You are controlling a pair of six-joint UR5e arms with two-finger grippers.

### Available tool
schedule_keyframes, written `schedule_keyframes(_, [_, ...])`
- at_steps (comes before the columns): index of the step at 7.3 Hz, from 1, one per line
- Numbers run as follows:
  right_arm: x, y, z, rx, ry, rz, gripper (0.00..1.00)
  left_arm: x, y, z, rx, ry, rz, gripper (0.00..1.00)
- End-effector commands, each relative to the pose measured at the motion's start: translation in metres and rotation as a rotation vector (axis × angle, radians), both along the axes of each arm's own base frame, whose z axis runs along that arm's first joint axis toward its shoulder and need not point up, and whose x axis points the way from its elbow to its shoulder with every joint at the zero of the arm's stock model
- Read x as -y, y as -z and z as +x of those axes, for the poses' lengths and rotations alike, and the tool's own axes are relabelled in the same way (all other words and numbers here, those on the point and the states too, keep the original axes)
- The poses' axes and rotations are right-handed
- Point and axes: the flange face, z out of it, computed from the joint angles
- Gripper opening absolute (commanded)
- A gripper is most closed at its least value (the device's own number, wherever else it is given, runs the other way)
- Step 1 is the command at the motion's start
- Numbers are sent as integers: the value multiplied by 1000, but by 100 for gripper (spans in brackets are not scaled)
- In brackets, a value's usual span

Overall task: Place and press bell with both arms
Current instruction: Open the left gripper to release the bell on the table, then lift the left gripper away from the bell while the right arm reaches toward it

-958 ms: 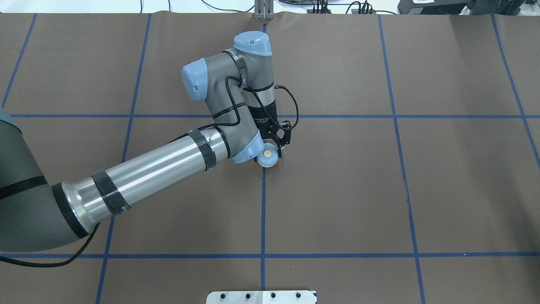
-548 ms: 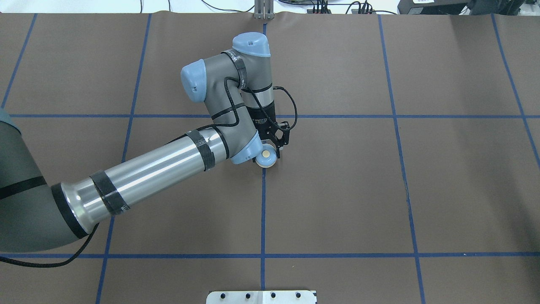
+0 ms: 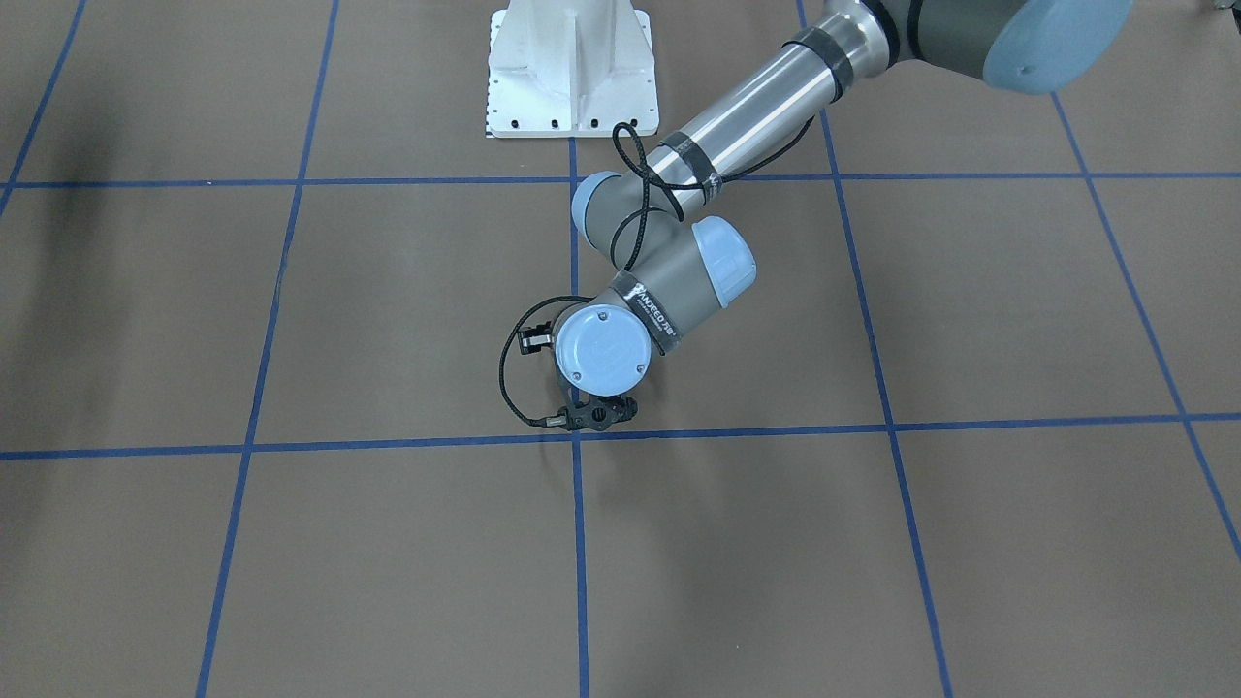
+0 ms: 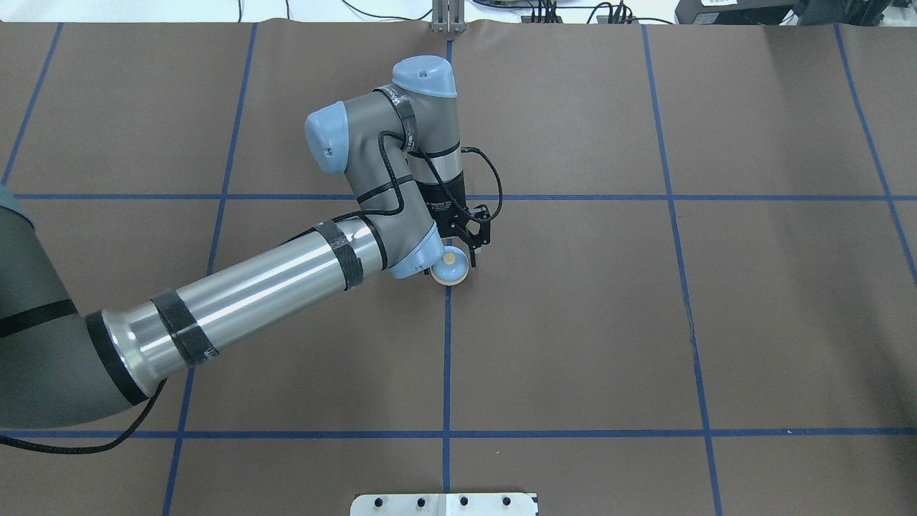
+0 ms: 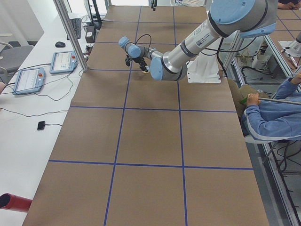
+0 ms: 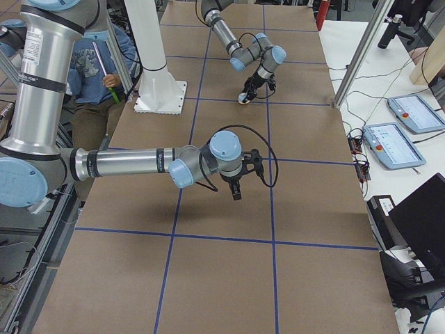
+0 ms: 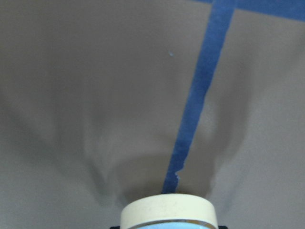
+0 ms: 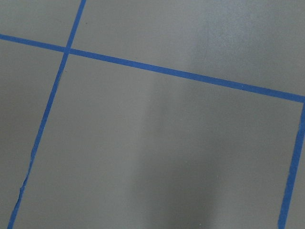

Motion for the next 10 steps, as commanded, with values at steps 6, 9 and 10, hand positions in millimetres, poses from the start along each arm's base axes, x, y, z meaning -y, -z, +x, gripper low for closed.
schedule_keyframes(6, [61,139,-188,23,-113,-136,100,36,-5,-184,-128,187,120,98])
schedule_keyframes(9, [14,240,-363,51,-202,-204,96,-17,-149,-348,-190,155,333,97])
schedule_keyframes(10, [-4,299,-423,7,-260,-241,65,-21,-186,-388,-193,138,389,97])
